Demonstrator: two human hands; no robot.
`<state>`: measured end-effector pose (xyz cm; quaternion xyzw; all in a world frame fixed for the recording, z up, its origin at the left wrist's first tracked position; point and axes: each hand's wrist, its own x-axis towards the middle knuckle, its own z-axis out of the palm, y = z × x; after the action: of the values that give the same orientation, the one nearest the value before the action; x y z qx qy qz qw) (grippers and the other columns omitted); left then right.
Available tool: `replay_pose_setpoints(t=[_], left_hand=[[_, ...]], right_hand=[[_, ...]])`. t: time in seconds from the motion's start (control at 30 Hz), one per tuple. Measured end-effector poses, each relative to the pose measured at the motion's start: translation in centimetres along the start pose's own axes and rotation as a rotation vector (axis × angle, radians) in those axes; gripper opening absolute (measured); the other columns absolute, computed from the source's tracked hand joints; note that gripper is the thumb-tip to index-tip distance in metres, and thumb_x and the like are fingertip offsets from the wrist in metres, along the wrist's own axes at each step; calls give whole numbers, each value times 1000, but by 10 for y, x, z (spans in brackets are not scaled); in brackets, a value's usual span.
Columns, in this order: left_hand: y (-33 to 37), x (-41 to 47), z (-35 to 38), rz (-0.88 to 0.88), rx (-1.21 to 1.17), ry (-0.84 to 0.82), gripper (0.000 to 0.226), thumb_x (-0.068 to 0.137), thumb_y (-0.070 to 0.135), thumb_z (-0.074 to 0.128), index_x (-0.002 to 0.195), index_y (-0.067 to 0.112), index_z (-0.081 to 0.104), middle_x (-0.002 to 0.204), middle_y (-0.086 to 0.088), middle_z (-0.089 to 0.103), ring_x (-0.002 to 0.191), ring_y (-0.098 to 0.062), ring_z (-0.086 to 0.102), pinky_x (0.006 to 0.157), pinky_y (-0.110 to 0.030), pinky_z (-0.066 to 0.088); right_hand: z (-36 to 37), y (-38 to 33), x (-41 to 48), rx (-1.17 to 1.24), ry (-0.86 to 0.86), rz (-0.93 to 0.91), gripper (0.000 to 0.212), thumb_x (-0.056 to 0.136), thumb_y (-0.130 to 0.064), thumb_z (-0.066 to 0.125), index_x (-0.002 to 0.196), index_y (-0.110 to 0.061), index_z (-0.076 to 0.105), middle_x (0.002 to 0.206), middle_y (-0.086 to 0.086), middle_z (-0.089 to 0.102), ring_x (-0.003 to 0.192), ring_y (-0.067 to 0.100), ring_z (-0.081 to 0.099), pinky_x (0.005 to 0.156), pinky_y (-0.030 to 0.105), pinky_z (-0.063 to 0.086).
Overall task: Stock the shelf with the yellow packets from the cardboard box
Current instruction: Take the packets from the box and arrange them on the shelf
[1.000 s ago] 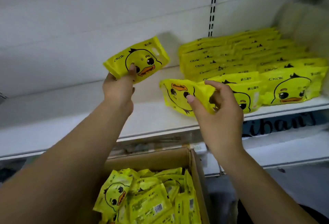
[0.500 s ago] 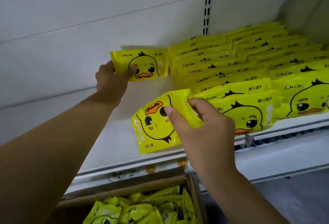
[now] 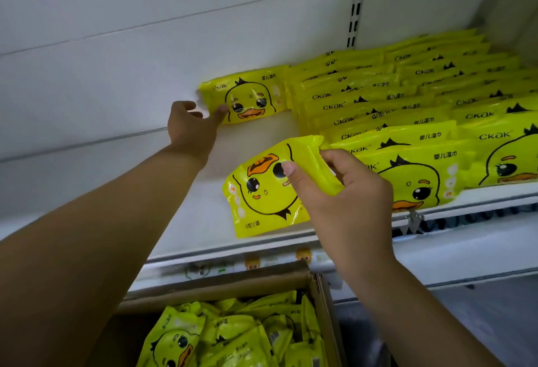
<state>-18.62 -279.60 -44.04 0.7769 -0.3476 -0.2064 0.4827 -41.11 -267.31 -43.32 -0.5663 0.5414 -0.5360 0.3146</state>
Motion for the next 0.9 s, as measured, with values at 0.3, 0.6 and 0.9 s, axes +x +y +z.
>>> replay_pose_setpoints(t=[0.3,0.6,0.9], left_hand=[[-17,-136,-77,-242,-325,-154,36,106,45,51,96,14,68,96,-5,77,85,-19,73,77,-32,58],[-41,-278,-150,-363,-447,-36,26,104,34,58,91,17,73,82,1,77,76,-13,73,73,-35,64],[-64,-361,-189,-332,-648,184,17,98,27,68,87,19,78,92,-9,77,86,-25,66,85,-48,56]], right_hand=[[0,4,-26,152,-120,139,34,81,-43,79,109,-29,67,91,-39,50,89,-33,44,76,-4,33],[-26,-17,-90,303,-480,399,62,82,-70,65,117,-19,68,115,1,73,112,14,65,109,59,32],[-60,-29,-155,586,-731,699,47,97,-48,48,129,-18,62,122,7,72,113,23,69,96,45,53]])
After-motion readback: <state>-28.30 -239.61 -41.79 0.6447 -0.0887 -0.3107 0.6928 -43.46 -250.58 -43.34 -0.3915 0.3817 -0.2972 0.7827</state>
